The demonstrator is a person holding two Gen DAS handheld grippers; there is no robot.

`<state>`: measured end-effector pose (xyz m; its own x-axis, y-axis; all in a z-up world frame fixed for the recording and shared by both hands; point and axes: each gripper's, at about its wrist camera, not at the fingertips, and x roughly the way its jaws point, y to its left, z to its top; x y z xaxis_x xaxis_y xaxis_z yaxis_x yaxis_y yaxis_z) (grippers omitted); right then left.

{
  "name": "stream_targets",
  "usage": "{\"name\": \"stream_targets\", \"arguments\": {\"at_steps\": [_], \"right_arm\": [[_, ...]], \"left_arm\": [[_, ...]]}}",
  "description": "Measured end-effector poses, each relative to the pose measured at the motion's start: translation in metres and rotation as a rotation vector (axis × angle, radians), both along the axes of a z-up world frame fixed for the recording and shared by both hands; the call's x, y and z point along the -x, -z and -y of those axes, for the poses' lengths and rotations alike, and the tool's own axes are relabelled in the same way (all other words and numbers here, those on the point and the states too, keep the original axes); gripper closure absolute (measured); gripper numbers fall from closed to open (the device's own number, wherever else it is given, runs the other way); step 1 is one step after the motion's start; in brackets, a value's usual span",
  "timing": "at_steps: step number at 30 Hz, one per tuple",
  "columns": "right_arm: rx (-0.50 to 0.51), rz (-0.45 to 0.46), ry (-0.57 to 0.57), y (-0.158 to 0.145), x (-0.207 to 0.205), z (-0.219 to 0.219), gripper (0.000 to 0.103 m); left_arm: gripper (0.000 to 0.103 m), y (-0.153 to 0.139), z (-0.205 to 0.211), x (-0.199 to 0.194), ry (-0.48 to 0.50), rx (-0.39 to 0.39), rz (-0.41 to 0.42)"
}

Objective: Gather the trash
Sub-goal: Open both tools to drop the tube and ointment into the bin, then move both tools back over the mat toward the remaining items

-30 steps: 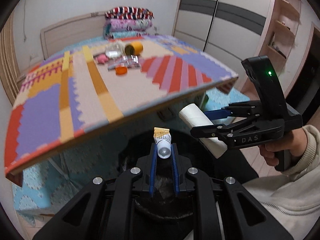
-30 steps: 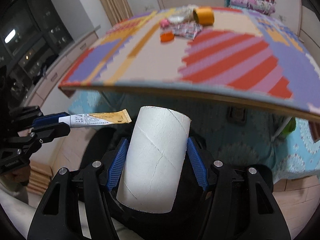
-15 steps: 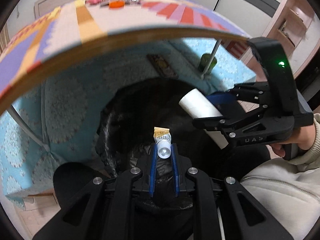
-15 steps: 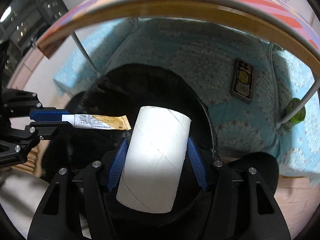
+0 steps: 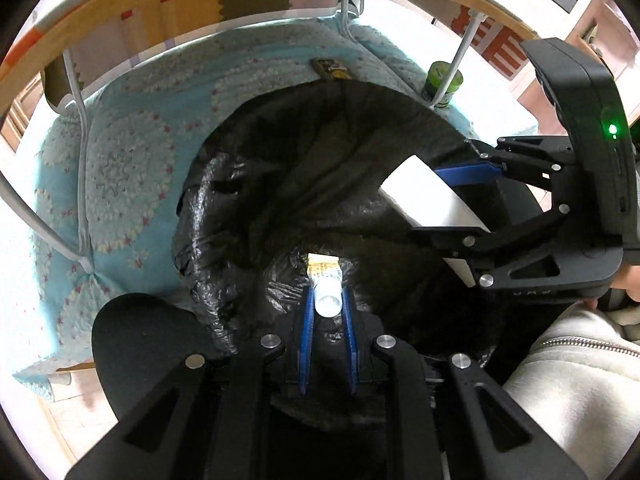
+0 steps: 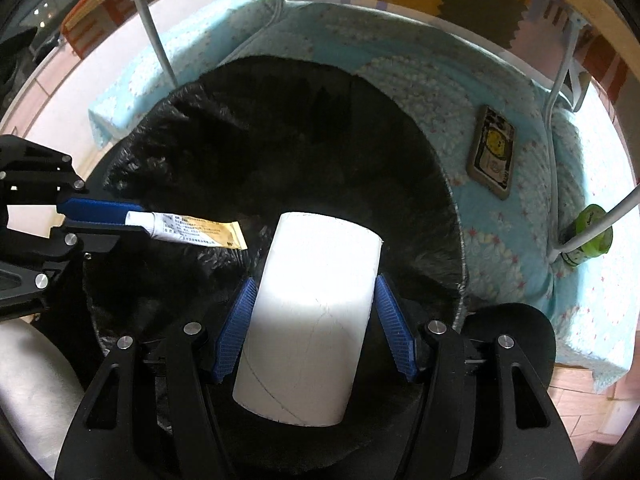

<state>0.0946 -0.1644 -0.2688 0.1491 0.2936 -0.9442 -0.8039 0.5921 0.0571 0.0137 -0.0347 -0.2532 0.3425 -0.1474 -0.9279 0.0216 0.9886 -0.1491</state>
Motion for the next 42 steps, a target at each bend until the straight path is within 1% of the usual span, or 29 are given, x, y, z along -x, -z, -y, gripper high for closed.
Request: {"name": "stream_targets", "arguments": {"at_steps": [8, 12, 13, 18, 26, 33, 37, 38, 39, 42], "right_arm": [[0.011, 0.002, 0.006, 0.003, -0.001, -0.001, 0.041], [0.015, 0.008, 0.009, 0.002, 0.000, -0.001, 0.041], [0.015, 0.009, 0.010, 0.002, 0.000, 0.000, 0.041], [0.002, 0.018, 0.015, -0.004, -0.001, 0.002, 0.041], [-0.040, 0.043, 0.022, -0.024, -0.002, 0.008, 0.041], [-0.108, 0.074, 0.025, -0.057, -0.001, 0.013, 0.041], [-0.160, 0.094, 0.032, -0.079, -0.004, 0.017, 0.040], [-0.169, 0.098, 0.032, -0.083, -0.004, 0.018, 0.040], [-0.184, 0.102, 0.033, -0.089, -0.005, 0.019, 0.035], [-0.219, 0.117, 0.040, -0.104, -0.009, 0.022, 0.034]], "left_arm": [[0.089, 0.005, 0.002, -0.004, 0.001, -0.015, -0.021], [0.089, 0.007, 0.004, -0.005, 0.004, -0.010, -0.037], [0.086, 0.007, 0.004, -0.005, 0.001, -0.007, -0.038], [0.086, -0.001, 0.000, -0.004, -0.024, 0.003, -0.025], [0.086, -0.029, 0.003, -0.003, -0.018, 0.006, 0.043], [0.086, -0.059, 0.000, -0.001, -0.019, 0.006, 0.118], [0.086, -0.083, -0.003, -0.002, -0.042, -0.018, 0.185], [0.086, -0.088, -0.004, -0.003, -0.043, -0.017, 0.199], [0.086, -0.094, -0.005, -0.003, -0.044, -0.019, 0.214], [0.086, -0.110, -0.007, -0.005, -0.040, -0.029, 0.250]]}}
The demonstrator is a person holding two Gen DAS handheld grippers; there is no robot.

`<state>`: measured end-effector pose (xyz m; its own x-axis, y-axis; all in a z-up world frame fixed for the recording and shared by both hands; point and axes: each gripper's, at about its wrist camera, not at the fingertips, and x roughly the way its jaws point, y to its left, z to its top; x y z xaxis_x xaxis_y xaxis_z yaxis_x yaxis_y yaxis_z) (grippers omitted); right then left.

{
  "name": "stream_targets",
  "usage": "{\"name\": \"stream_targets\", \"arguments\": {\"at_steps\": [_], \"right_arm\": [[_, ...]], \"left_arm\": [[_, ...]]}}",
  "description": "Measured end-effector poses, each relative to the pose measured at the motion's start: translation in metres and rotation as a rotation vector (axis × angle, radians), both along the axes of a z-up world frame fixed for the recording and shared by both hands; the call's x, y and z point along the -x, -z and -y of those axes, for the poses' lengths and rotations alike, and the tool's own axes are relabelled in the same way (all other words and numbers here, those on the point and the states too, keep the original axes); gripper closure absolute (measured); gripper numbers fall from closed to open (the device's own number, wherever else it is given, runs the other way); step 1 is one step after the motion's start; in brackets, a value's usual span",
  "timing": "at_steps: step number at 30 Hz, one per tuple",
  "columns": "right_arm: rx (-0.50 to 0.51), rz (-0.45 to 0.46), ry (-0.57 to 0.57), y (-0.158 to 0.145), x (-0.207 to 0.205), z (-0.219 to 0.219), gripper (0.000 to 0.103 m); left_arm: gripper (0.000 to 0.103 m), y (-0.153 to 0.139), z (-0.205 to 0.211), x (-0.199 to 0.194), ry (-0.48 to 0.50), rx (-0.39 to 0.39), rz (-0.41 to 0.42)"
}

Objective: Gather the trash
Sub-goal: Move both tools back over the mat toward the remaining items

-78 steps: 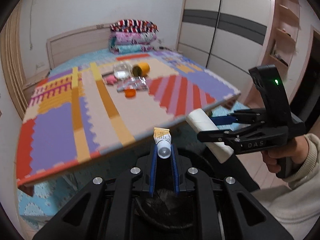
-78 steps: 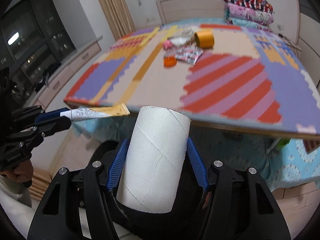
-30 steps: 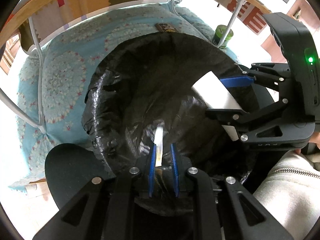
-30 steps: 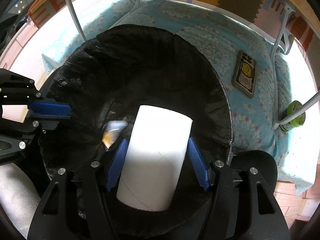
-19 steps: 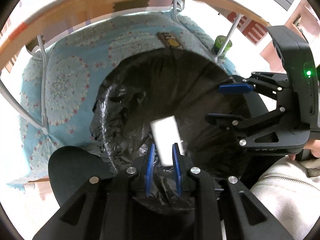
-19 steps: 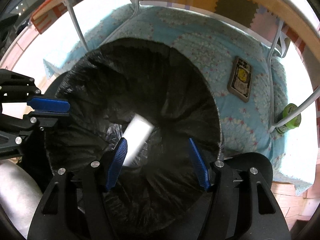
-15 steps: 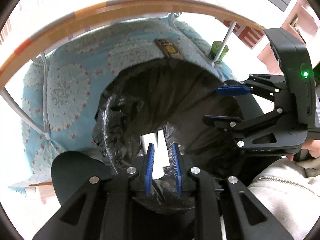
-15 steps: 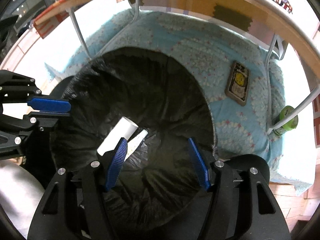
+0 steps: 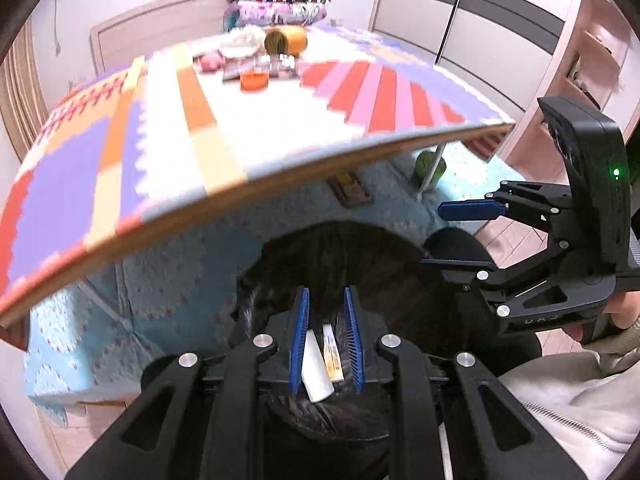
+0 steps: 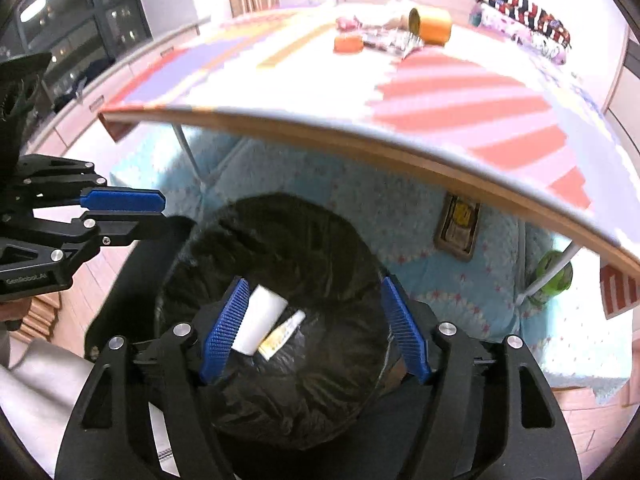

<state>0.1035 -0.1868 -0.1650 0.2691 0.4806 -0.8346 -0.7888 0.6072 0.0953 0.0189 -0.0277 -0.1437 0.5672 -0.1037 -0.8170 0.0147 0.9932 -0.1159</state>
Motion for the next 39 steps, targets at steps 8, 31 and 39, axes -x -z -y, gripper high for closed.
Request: {"name": "stream_targets", "arguments": {"at_steps": [8, 31, 39], "right_arm": [[-0.052, 0.047, 0.008, -0.032, -0.012, 0.002, 0.034], [-0.114, 0.157, 0.043, -0.083, -0.089, -0.014, 0.024], [-0.143, 0.163, 0.057, -0.095, -0.127, -0.025, 0.023]], "left_arm": [[0.044, -0.034, -0.001, -0.008, -0.001, -0.033, 0.086], [0.028, -0.064, -0.041, -0.077, -0.051, -0.032, 0.150], [0.028, -0.060, -0.061, -0.107, -0.084, -0.006, 0.149]]}}
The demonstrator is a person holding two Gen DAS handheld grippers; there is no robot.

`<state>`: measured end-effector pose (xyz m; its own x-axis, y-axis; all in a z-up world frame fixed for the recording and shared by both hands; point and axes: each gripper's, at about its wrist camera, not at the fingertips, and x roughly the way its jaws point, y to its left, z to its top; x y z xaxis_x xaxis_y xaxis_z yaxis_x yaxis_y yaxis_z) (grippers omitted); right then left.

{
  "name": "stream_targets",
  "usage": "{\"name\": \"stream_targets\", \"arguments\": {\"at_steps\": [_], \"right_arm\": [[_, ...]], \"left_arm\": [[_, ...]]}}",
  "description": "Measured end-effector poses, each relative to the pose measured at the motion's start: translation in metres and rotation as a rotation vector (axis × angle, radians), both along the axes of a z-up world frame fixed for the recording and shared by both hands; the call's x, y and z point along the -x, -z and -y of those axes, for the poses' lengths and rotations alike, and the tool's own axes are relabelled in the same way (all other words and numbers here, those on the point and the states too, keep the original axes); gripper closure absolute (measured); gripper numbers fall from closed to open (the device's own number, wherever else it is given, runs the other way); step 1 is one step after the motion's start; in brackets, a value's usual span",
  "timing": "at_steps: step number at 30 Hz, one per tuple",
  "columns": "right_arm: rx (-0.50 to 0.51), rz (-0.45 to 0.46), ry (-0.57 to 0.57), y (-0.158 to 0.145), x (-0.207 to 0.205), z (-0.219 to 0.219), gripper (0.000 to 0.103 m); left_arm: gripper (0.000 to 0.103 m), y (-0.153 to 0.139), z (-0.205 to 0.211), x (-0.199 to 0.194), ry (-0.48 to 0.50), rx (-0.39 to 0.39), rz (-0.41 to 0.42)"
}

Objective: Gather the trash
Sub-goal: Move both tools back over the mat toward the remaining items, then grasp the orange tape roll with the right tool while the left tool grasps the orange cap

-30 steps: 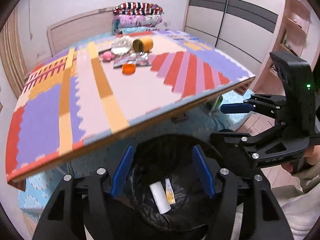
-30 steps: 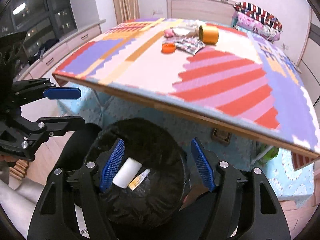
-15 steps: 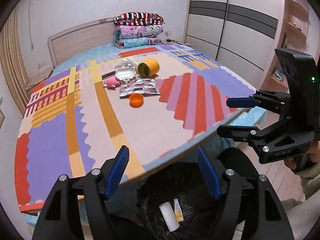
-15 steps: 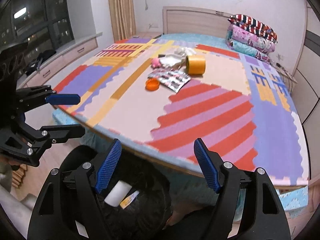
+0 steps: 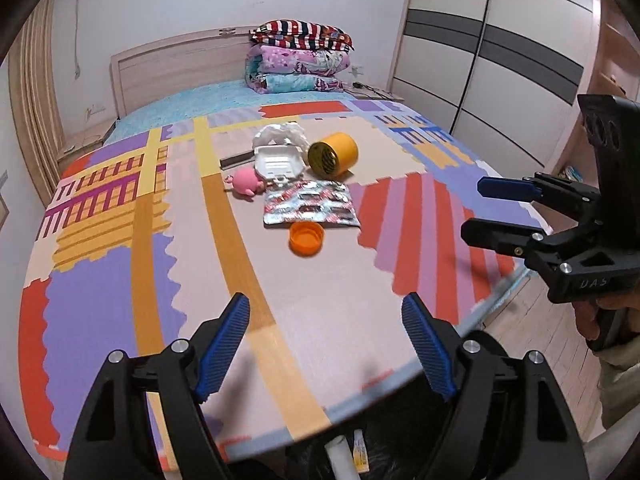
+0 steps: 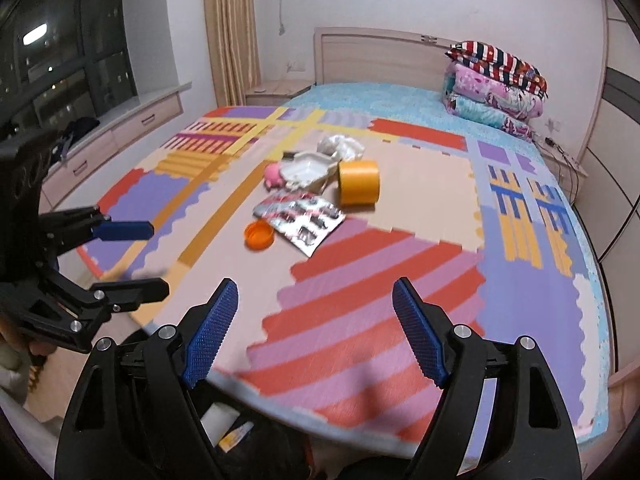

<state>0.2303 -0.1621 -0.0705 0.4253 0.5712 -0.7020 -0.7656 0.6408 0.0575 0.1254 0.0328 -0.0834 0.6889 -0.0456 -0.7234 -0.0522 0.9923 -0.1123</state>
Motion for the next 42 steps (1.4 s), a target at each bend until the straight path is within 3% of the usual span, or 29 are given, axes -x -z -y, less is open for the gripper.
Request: {"name": "stream_targets", "arguments": {"at_steps": [21, 32, 36, 42], "right_arm": [[0.016, -0.056, 0.027, 0.027, -0.084, -0.056, 0.023], [0.037, -0.054, 0.051, 0.037, -0.117, -0.074, 0.023], [0.038, -0.062, 0.059, 0.040, -0.125, -0.079, 0.024], [0.045, -0.094, 0.047, 0.048, -0.129, -0.084, 0.061]], "left_arm": [[0.028, 0.032, -0.025, -0.073, -0.012, 0.031, -0.063], [0.028, 0.039, -0.023, -0.091, -0.005, 0.026, -0.051], [0.034, 0.042, -0.024, -0.094, -0.010, 0.022, -0.060], [0.062, 0.043, -0.021, -0.095, -0.010, -0.016, -0.056]]}}
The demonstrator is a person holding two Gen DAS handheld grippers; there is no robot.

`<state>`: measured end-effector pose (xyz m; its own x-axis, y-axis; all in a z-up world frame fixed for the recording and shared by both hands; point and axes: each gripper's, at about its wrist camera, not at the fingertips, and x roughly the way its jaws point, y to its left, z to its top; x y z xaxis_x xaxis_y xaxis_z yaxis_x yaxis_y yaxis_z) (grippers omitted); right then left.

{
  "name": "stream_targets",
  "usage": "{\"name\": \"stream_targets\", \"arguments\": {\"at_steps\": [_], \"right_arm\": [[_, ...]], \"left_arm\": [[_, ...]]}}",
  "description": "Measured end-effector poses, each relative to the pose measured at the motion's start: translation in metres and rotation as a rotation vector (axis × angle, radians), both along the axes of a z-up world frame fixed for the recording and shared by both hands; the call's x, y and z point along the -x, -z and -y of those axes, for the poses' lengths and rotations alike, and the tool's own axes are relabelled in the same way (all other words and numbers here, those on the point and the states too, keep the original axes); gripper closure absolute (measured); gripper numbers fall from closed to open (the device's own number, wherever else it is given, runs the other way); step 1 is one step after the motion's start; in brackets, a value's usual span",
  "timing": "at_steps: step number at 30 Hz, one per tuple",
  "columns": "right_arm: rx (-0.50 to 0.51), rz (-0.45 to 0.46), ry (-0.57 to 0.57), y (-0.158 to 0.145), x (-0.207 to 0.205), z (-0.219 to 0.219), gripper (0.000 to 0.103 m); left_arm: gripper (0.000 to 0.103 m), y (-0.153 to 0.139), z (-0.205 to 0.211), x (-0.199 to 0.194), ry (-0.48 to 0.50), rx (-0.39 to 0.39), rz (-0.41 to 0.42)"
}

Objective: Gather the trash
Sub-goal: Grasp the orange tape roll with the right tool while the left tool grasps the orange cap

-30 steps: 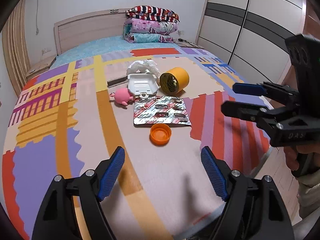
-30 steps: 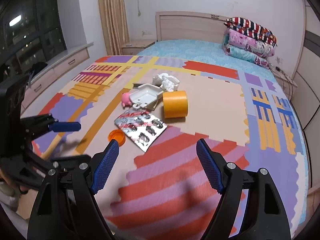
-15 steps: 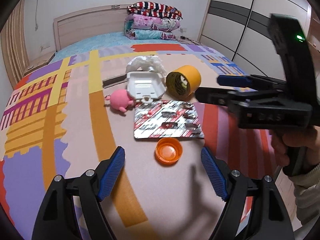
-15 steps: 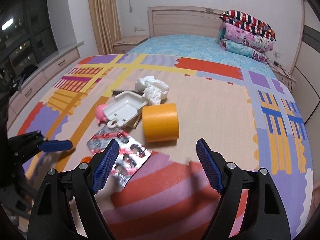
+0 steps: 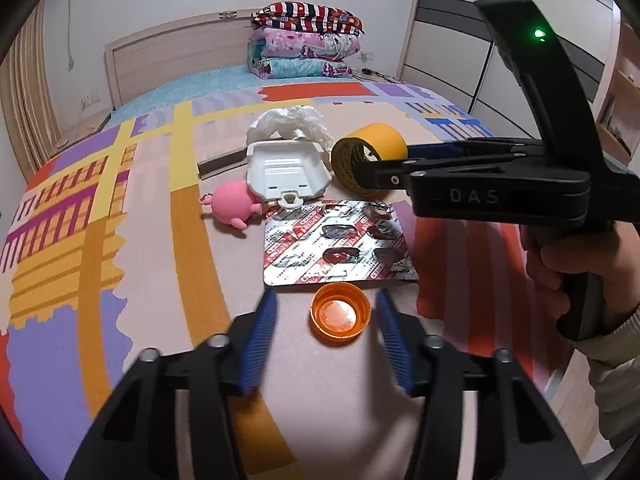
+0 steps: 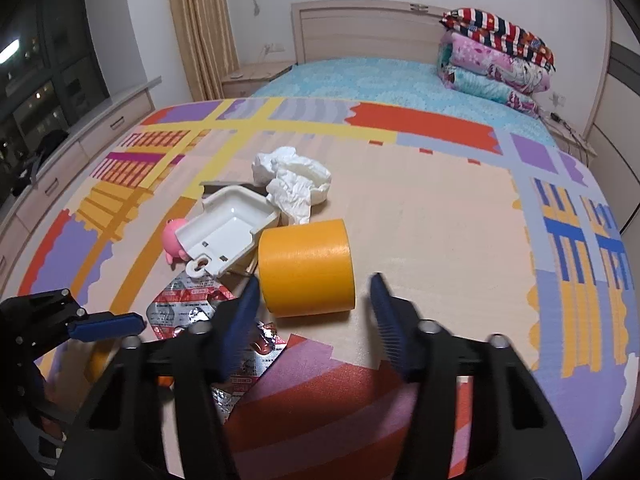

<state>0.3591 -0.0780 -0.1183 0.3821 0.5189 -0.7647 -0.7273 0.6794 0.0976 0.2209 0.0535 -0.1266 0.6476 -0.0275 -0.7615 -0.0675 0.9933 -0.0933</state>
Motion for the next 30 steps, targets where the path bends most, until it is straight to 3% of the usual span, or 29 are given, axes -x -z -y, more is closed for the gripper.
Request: {"name": "stream_targets", "arguments": {"at_steps": [1, 3, 30], "right_arm": [[-0.003, -0.006, 0.000, 0.001, 0.000, 0.000, 0.061], [-0.007, -0.005, 0.002, 0.000, 0.000, 0.002, 0.062], [-0.055, 0.069, -0.020, -0.049, 0.056, 0.035, 0.065]], "left_arm": [[0.070, 0.000, 0.000, 0.000, 0.000, -0.005, 0.001], [0.074, 0.000, -0.001, 0.000, 0.000, -0.008, 0.001], [0.074, -0.048, 0.023, 0.059, 0.013, -0.037, 0.094]]}}
